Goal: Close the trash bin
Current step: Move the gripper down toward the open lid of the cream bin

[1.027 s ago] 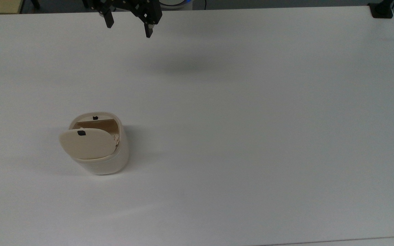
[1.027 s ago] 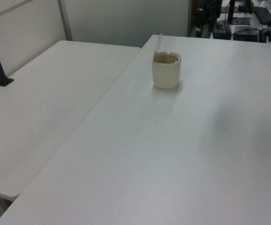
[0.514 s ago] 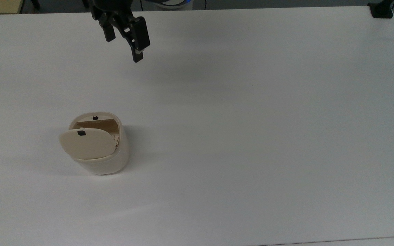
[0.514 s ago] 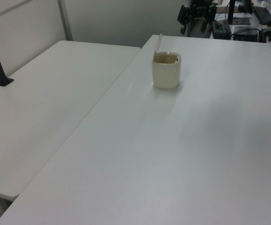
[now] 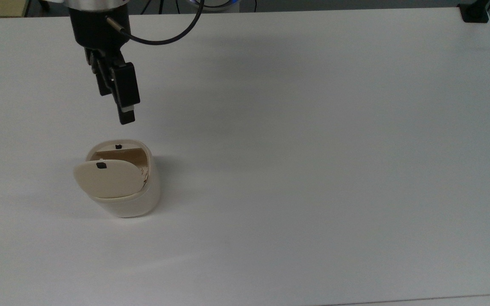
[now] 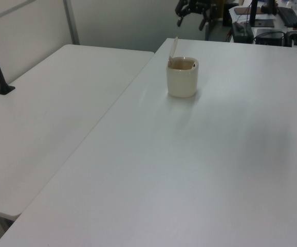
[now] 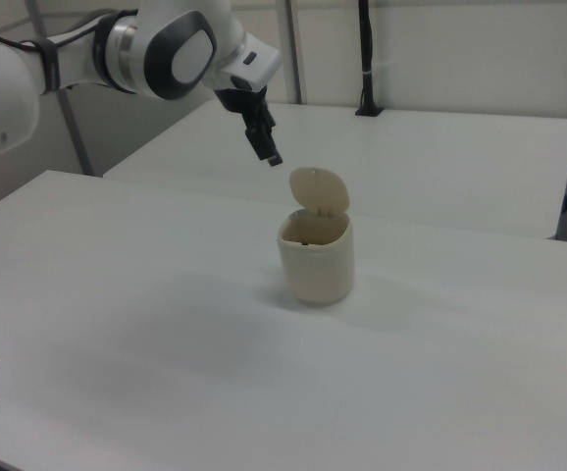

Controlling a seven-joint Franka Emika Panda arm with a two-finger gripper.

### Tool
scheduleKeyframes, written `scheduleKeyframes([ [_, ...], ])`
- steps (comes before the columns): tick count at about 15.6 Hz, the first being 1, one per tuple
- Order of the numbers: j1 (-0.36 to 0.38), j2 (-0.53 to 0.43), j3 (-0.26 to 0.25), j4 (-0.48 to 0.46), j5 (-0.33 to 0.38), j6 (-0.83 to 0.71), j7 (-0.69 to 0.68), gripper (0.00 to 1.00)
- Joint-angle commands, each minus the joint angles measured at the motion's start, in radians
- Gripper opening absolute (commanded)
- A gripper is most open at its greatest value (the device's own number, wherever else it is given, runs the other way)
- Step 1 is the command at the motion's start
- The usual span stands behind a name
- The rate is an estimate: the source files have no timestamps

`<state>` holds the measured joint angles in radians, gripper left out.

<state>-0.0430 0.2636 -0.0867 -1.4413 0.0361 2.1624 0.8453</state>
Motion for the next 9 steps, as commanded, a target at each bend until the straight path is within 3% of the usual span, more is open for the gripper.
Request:
scheduleKeyframes([
  [1, 0.006, 0.069, -0.012, 0.053, 0.014, 0.161, 0.176, 0.81],
  [5, 0.002, 0.124, -0.027, 0.073, 0.014, 0.324, 0.333, 0.37],
  [7, 0.002, 0.144, -0.027, 0.071, 0.014, 0.376, 0.342, 0.07],
  [8, 0.000, 0.155, -0.027, 0.071, 0.014, 0.389, 0.353, 0.00],
  [9, 0.000, 0.158, -0.027, 0.067, 0.014, 0.395, 0.359, 0.00],
])
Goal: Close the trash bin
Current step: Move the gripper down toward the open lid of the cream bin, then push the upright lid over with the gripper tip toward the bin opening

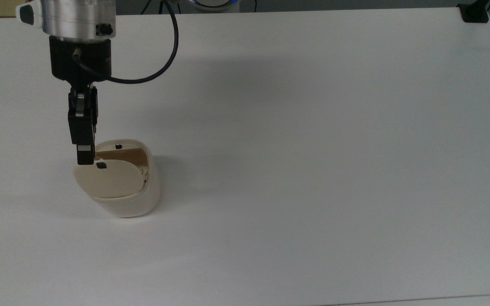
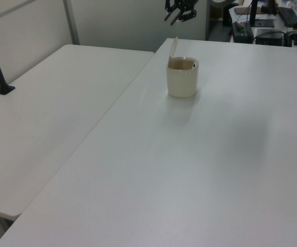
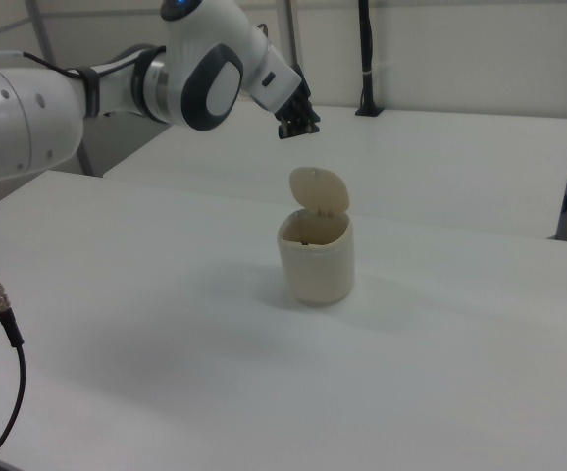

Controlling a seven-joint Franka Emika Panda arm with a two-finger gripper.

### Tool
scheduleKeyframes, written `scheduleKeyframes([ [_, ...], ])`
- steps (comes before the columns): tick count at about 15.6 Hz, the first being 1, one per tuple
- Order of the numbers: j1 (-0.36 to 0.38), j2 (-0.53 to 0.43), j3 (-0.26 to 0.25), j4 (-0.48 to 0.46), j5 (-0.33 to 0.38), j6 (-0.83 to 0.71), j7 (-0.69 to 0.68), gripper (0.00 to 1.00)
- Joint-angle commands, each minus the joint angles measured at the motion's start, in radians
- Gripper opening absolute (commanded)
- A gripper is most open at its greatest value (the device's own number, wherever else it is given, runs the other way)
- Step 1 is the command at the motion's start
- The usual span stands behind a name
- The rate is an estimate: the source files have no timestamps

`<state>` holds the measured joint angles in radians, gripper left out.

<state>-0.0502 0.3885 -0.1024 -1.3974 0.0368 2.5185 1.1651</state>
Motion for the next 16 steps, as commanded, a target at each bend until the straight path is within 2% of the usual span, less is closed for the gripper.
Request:
scheduleKeyframes([
  [1, 0.007, 0.036, -0.011, 0.021, 0.012, 0.040, 0.038, 0.00],
  [8, 0.012, 0.050, -0.011, -0.005, -0.004, 0.040, 0.033, 0.00],
  [12, 0.016, 0.046, -0.010, -0.035, -0.066, 0.036, 0.034, 0.00],
  [16, 0.016, 0.044, -0.010, -0.057, -0.092, 0.028, 0.033, 0.00],
])
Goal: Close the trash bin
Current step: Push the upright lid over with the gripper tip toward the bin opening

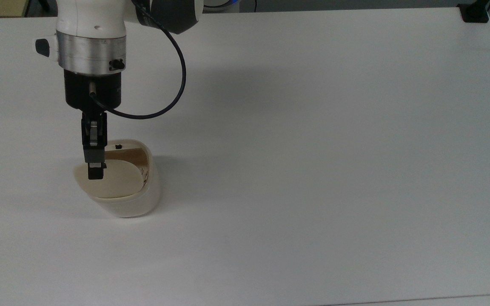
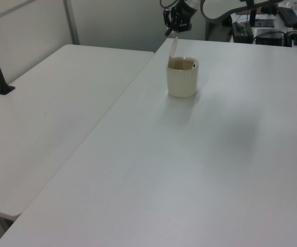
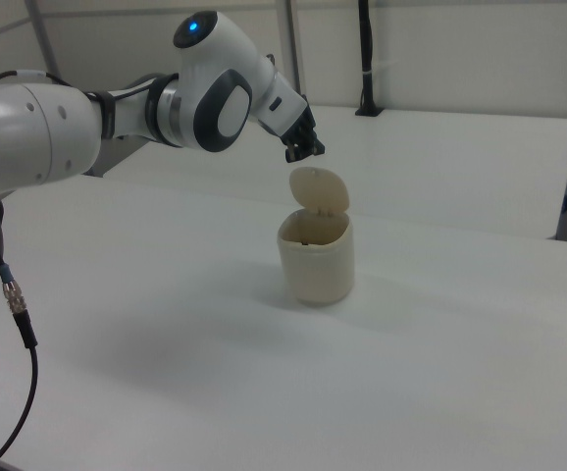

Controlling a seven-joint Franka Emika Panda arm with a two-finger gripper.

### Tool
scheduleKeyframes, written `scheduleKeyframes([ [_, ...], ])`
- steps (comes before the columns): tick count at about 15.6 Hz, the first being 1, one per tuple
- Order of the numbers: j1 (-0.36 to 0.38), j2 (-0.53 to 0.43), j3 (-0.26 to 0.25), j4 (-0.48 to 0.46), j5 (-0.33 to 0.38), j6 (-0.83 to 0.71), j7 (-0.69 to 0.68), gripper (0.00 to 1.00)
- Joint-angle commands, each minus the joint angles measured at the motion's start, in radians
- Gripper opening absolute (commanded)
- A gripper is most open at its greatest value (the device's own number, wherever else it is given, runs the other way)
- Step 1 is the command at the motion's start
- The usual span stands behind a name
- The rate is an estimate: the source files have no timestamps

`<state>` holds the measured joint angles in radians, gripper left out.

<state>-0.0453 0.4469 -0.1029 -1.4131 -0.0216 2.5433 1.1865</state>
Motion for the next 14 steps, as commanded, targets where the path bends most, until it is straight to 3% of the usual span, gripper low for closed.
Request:
scheduleKeyframes([
  [1, 0.012, -0.016, -0.009, -0.049, -0.038, 0.003, 0.012, 0.00],
  [6, 0.012, -0.040, -0.009, -0.089, -0.093, -0.035, 0.007, 0.00],
  [14, 0.005, -0.063, -0.009, -0.101, -0.126, -0.173, -0.065, 0.00],
])
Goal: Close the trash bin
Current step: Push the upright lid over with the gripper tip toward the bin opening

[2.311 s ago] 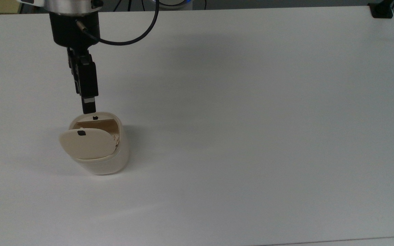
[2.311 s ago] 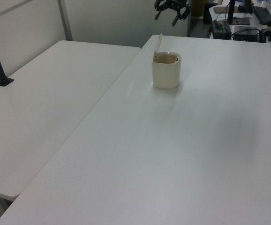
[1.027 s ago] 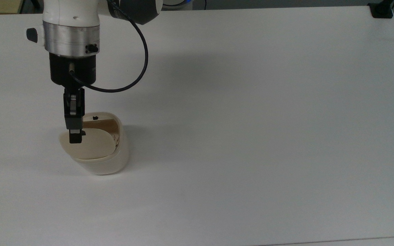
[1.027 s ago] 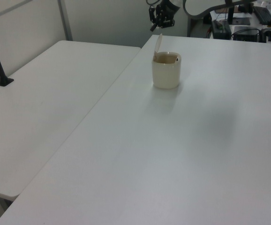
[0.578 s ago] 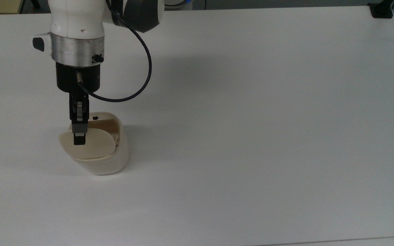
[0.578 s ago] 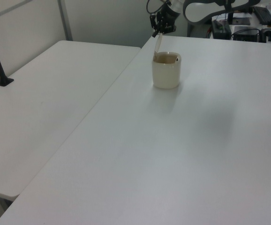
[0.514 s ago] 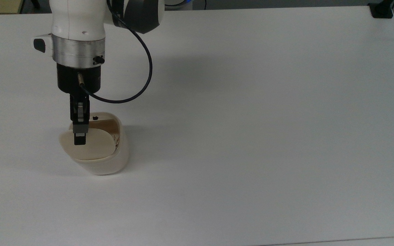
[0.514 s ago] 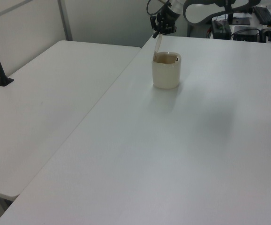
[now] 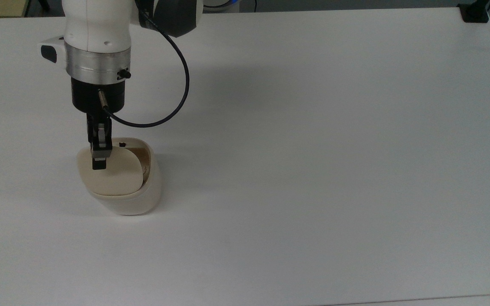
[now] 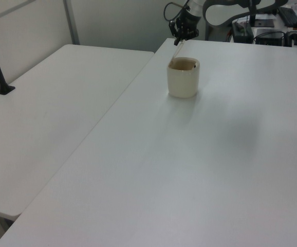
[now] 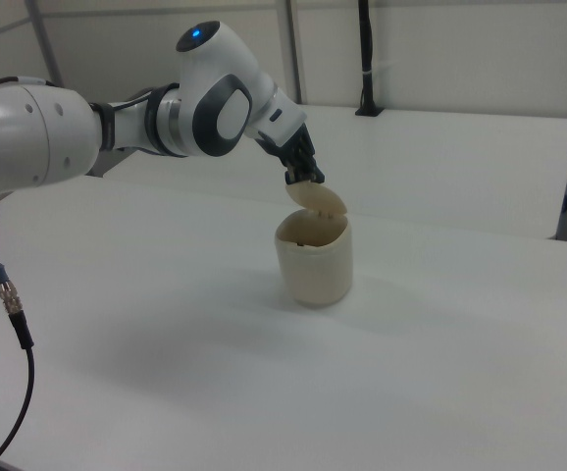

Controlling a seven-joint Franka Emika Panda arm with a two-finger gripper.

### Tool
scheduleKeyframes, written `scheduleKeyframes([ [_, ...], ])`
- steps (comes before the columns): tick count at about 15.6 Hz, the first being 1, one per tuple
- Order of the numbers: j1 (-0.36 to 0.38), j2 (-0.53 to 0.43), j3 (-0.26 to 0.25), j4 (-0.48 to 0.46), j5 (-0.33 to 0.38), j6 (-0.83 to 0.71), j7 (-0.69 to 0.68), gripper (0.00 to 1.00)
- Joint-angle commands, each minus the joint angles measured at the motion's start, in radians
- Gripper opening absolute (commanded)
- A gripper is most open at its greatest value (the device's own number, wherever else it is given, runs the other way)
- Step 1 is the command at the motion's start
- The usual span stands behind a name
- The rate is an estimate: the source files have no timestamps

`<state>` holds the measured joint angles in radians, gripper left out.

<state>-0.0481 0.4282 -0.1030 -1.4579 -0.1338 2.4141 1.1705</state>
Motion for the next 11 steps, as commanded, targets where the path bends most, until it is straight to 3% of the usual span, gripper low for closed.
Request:
scheduleKeyframes([
  [1, 0.008, -0.048, -0.009, -0.059, -0.013, -0.053, -0.060, 0.00],
  [11, 0.008, -0.065, -0.004, -0.100, -0.013, -0.133, -0.156, 0.00],
])
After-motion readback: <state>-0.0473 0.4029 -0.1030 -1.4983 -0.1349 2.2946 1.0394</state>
